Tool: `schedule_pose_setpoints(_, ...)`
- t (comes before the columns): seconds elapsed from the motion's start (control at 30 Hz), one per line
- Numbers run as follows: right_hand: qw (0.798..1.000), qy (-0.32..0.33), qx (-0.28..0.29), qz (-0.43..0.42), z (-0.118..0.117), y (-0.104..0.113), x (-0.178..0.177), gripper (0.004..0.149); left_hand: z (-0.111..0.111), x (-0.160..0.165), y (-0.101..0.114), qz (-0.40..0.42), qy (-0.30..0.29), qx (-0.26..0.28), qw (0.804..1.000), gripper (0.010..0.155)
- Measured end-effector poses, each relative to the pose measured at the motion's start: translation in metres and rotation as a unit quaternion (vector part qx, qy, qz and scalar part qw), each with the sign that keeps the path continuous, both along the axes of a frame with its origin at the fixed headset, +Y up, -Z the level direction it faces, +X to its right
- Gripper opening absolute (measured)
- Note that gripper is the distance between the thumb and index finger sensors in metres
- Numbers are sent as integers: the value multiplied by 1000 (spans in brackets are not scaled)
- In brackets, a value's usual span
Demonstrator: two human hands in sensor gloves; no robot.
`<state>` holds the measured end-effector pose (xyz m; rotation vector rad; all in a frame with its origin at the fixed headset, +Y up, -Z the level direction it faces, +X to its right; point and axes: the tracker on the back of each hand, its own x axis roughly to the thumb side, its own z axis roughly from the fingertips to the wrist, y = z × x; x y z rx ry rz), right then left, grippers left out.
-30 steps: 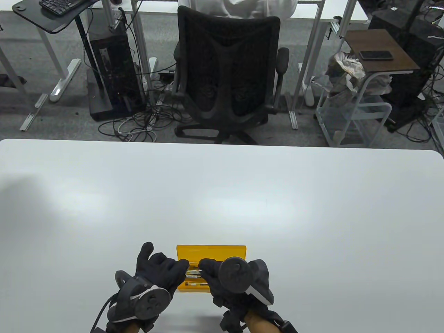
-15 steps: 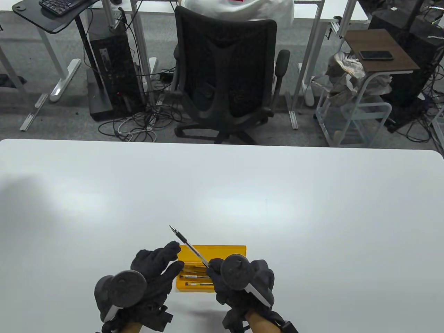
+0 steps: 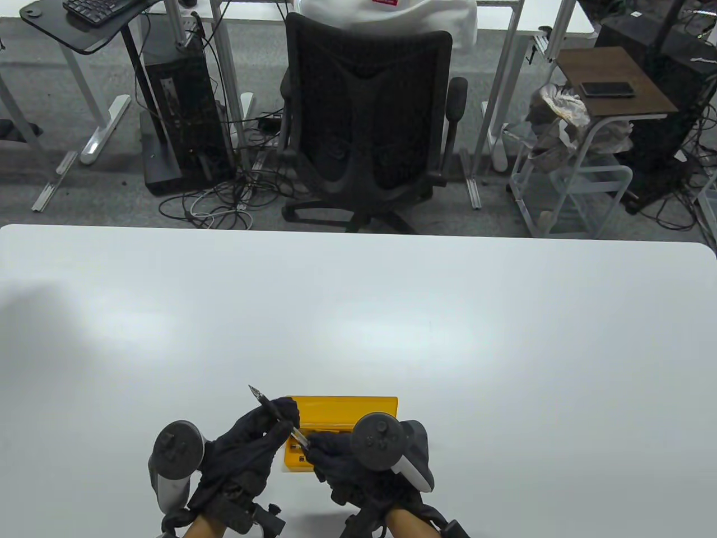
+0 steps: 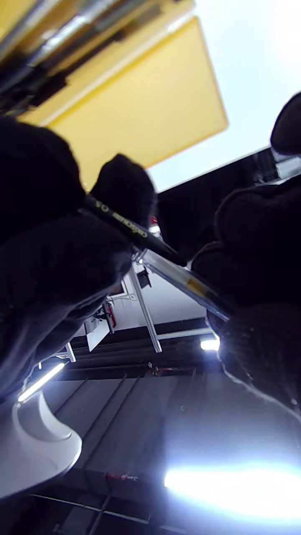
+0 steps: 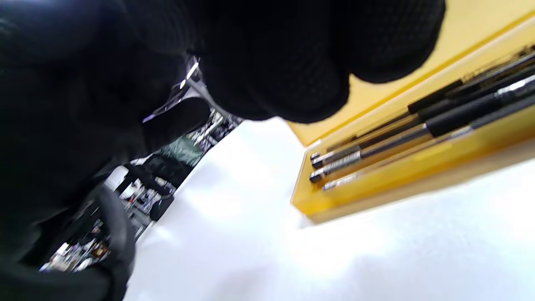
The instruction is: Cap pen on the opposite end
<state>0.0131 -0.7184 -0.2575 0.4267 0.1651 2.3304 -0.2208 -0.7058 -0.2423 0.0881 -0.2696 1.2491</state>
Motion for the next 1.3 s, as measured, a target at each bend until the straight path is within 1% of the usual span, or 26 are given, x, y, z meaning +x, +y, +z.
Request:
schedule_pose_setpoints(0.1, 998, -23, 40, 43, -1, 2, 8, 50, 1, -17, 10, -26, 63, 42, 997, 49)
schedule_pose_setpoints(0.17, 997, -30, 39, 52, -2, 2, 12, 49, 0, -29, 14, -57, 97, 56, 992, 48)
schedule_pose_setpoints(0.23, 998, -42, 36, 40, -4, 2, 15, 49, 1, -41, 18, -143, 140, 84, 976, 48)
schedule_pose_setpoints(0.3, 998, -44, 33, 41, -5, 2, 15, 49, -1, -46, 21, -223, 161, 92, 957, 49)
schedule_pose_setpoints(0.4, 997, -39, 34, 51, -5, 1, 15, 49, -7, -49, 15, -334, 178, 32, 925, 51)
schedule_pose_setpoints(0.5, 997, -39, 30, 65, -5, 0, 16, 50, -19, -47, -3, -432, 176, -37, 884, 54)
schedule_pose_setpoints(0.57, 996, -42, 28, 68, -6, -1, 17, 50, -27, -46, -16, -489, 168, -86, 852, 54)
schedule_pose_setpoints(0.63, 996, -43, 25, 68, -6, 0, 18, 50, -33, -46, -26, -525, 161, -114, 828, 55)
schedule_pose_setpoints(0.77, 996, -45, 25, 69, -7, 0, 19, 50, -39, -45, -39, -567, 160, -140, 796, 56)
schedule_pose_setpoints(0.87, 996, -44, 23, 71, -6, 0, 18, 50, -41, -45, -46, -584, 162, -153, 780, 56)
schedule_pose_setpoints(1.03, 996, -35, 21, 75, -6, -1, 17, 50, -43, -42, -54, -605, 156, -161, 764, 56)
schedule_pose_setpoints(1.17, 996, -35, 23, 77, -6, -1, 17, 50, -44, -39, -56, -614, 158, -160, 757, 58)
schedule_pose_setpoints(1.3, 996, -36, 19, 73, -6, -1, 18, 50, -44, -40, -56, -609, 160, -165, 759, 59)
